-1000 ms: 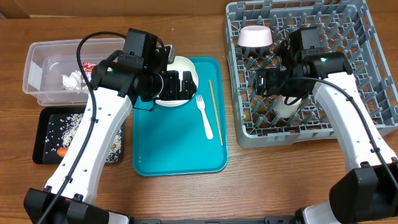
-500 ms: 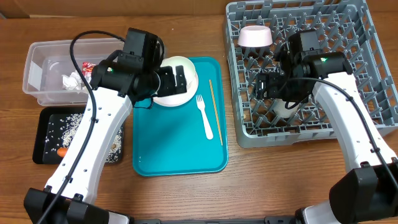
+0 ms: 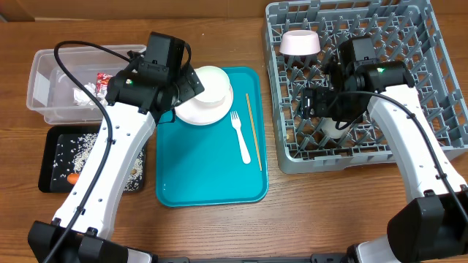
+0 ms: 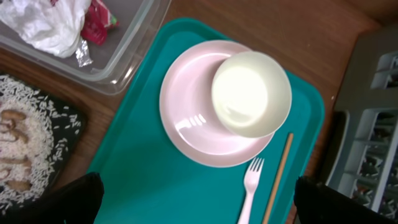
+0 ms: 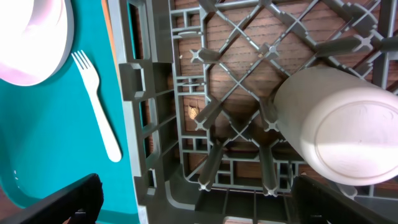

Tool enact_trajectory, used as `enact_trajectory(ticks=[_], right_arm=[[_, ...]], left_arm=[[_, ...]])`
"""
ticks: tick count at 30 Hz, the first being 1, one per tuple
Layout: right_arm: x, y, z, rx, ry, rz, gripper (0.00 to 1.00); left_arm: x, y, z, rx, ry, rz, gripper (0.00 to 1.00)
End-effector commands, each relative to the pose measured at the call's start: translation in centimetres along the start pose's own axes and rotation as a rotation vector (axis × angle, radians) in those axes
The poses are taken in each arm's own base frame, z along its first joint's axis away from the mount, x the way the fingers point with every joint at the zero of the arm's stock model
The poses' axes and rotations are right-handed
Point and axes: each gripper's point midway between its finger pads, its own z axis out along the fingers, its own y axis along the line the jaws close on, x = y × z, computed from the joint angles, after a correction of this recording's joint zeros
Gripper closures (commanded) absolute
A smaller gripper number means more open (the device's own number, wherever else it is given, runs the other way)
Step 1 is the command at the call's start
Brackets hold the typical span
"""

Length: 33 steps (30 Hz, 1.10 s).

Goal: Sort waste into correct bins and load items into the dishwasher

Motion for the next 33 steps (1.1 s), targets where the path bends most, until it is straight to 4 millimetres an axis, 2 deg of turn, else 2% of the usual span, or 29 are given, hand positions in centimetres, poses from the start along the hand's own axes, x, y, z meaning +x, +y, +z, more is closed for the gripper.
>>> enact_trajectory(ticks=[1, 5, 7, 8, 11, 14, 17, 24, 33], right_arm=[[-0.1, 0.5, -0.9, -0.011, -0.029, -0.008, 0.0], [-0.1, 0.5, -0.9, -0.01, -0.029, -0.008, 0.0], [-0.1, 0.5, -0.9, -0.01, -0.028, -0.008, 0.0], [-0.1, 0.5, -0.9, -0.01, -0.028, -0.008, 0.0], [-0.1, 0.5, -0.9, -0.01, -0.028, -0.008, 0.0], [-0.1, 0.5, -0.9, -0.01, -0.028, -0.008, 0.0], [-0.1, 0.5, -0.9, -0.01, -0.028, -0.008, 0.0], [-0.1, 0.5, -0.9, -0.01, -0.028, -0.008, 0.0], [-0.1, 0.5, -0.9, -0.01, -0.028, -0.008, 0.0]], left_arm=[[-0.7, -1.0, 0.2, 0.032, -0.02, -0.019, 0.0], [-0.3, -4.1, 2.3, 0.152, 0.026, 0.113, 0.06], [-0.3, -4.4, 4.0, 0.142, 0.031, 0.12, 0.09], [-0.4, -4.3, 4.7, 0.127, 0.026, 0.12, 0.15], [-0.8, -3.7, 7.2, 0.06, 0.004, 0.121, 0.45], [-0.6, -3.1, 9.2, 0.011, 0.005, 0.126, 0.59], [0.1, -2.7, 10.7, -0.016, 0.031, 0.132, 0.6], [1.1, -2.5, 13.7, -0.046, 0.063, 0.141, 0.56], [1.8, -2.3, 15.9, -0.061, 0.079, 0.144, 0.55]])
